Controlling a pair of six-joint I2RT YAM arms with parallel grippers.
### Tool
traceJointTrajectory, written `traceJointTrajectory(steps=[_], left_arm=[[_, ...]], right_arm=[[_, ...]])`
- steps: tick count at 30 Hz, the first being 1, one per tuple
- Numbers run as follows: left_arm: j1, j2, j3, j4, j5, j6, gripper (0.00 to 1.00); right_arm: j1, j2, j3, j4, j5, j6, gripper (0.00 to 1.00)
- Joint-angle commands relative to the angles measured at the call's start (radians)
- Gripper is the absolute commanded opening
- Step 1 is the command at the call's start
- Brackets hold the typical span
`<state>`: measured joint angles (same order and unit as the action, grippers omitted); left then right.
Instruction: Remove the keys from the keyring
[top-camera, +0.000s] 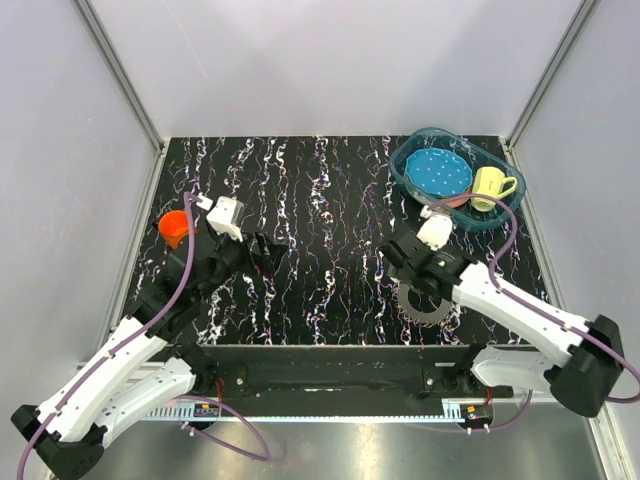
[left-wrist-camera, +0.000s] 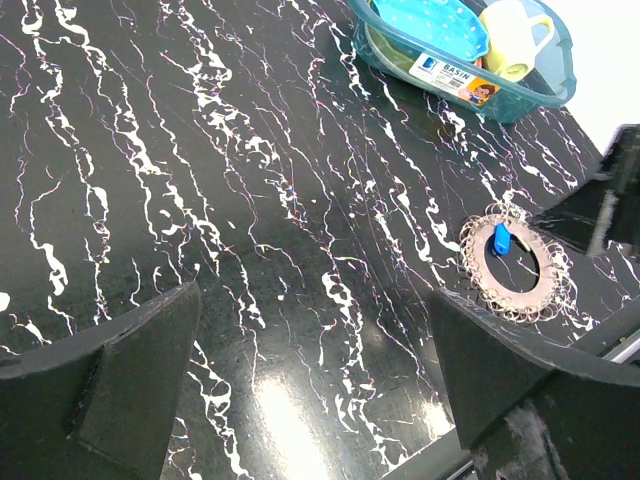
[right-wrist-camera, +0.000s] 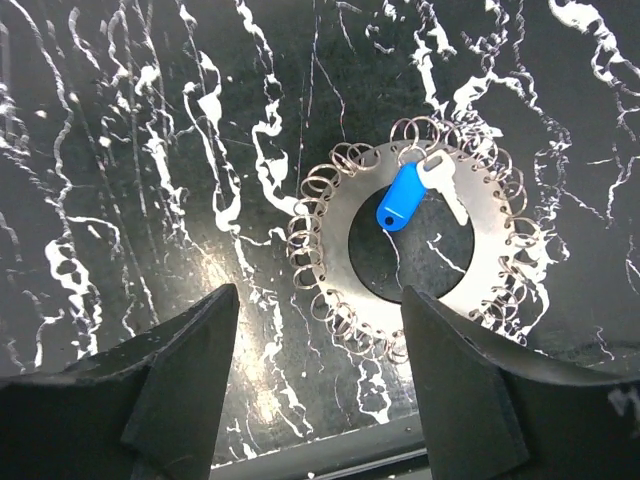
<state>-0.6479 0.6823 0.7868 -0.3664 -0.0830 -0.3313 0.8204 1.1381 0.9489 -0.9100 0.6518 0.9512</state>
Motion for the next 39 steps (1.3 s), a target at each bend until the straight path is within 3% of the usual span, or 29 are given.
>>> traceJointTrajectory(steps=[1, 9, 16, 31, 39], left_arm=[[0.002, -0.012, 0.031, 0.034, -0.017, 0.018, 0.99], [0.002, -0.01, 0.026, 0.035, -0.017, 0.025, 0.99], [0.002, -0.006, 0.025, 0.038, -0.018, 0.026, 0.99], [0.002, -0.006, 0.023, 0.037, -0.023, 0.028, 0.99], [0.002, -0.013, 0.017, 0.04, -0.026, 0.032, 0.99]], right_arm=[[-0.104, 0.127, 0.01, 0.133, -0.134, -0.145, 0.7], [-0.267, 0.287, 0.016, 0.289, -0.394, -0.296, 0.63], [-0.268, 0.44, 0.036, 0.327, -0.406, -0.307, 0.55], [-0.279, 0.526, 0.031, 0.312, -0.359, -0.273, 0.47], [-0.276, 0.494, 0.037, 0.319, -0.377, -0.282, 0.29]])
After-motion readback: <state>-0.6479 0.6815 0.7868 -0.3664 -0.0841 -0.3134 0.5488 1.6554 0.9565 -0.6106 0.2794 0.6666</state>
